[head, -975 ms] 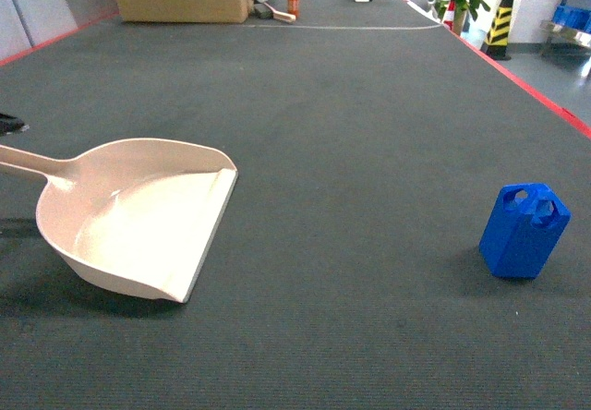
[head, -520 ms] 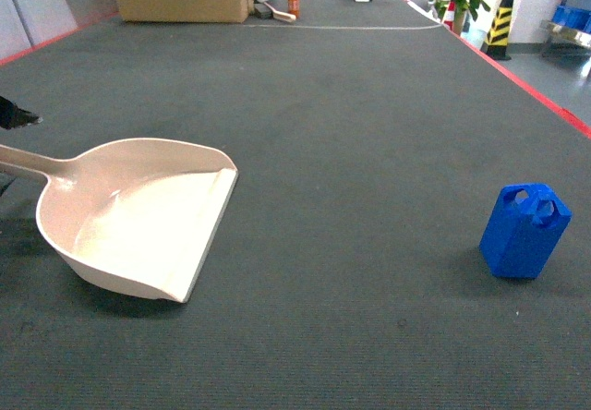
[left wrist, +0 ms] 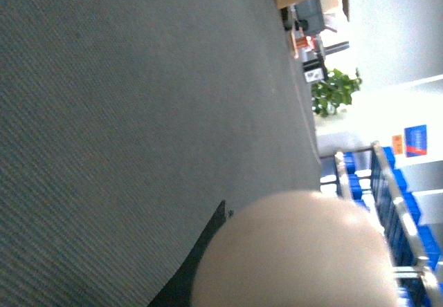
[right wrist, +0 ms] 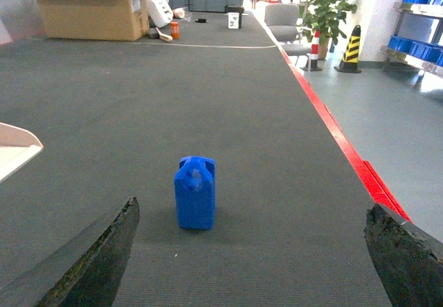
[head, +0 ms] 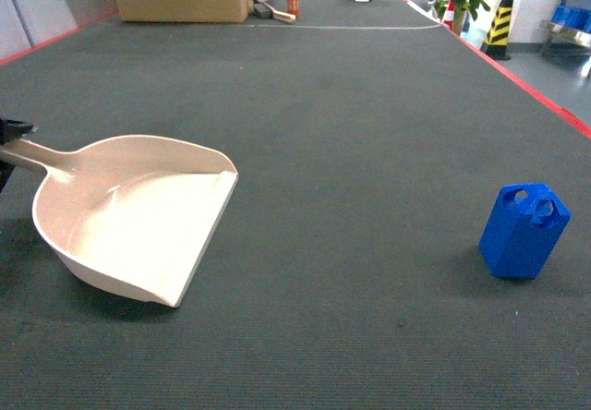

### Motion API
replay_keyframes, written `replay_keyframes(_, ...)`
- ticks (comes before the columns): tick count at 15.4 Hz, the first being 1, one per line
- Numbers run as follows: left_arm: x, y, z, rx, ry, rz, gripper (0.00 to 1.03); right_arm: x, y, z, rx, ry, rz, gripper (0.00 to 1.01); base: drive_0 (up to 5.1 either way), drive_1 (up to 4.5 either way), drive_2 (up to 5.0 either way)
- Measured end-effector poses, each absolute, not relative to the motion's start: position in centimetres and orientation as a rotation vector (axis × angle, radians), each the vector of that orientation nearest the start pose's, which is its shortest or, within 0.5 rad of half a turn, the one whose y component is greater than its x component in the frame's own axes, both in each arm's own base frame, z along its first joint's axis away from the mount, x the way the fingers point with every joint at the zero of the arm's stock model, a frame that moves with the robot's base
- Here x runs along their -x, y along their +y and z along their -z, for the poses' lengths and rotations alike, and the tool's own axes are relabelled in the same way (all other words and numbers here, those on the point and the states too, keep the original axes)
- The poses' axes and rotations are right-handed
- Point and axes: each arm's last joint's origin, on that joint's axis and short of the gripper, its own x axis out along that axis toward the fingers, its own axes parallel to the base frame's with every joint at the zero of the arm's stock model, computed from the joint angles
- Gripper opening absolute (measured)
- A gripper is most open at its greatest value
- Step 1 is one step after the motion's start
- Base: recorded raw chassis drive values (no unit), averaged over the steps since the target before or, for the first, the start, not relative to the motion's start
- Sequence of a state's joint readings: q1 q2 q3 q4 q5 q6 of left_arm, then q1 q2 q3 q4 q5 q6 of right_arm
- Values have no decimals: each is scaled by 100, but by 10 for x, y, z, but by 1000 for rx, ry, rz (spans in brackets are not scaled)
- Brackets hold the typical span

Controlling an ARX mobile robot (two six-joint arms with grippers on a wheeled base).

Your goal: Place part in tray to right shelf

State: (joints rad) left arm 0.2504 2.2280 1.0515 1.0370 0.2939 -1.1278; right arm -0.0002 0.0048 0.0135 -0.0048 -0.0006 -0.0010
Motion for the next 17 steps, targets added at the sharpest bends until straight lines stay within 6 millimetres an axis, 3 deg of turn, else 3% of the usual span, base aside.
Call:
replay_keyframes(5, -404, 85, -104, 1179, 113, 12, 15, -97, 0, -167, 1, -4, 0, 98, 0, 0, 0)
replay_keyframes(7, -362, -10, -200, 1300, -43, 368, 12, -97, 0, -167, 1, -4, 0, 98, 0, 0, 0)
replay_keyframes(8, -360, -60, -193, 1336, 60, 465, 12, -97, 0, -167, 1, -4, 0, 98, 0, 0, 0)
replay_keyframes(10, -354, -81, -169, 1366, 172, 450, 12, -97, 0, -167, 1, -4, 0, 98, 0, 0, 0)
replay_keyframes(15, -346, -94, -161, 1385, 238, 476, 12, -97, 0, -167, 1, -4, 0, 98, 0, 0, 0)
replay_keyframes(16, -346, -94, -161, 1385, 238, 476, 12, -97, 0, -164, -7, 79, 27, 98, 0, 0, 0)
replay_keyframes(17, -346, -92, -161, 1386, 235, 470, 12, -101, -3, -167, 23, 359, 137, 98, 0, 0, 0)
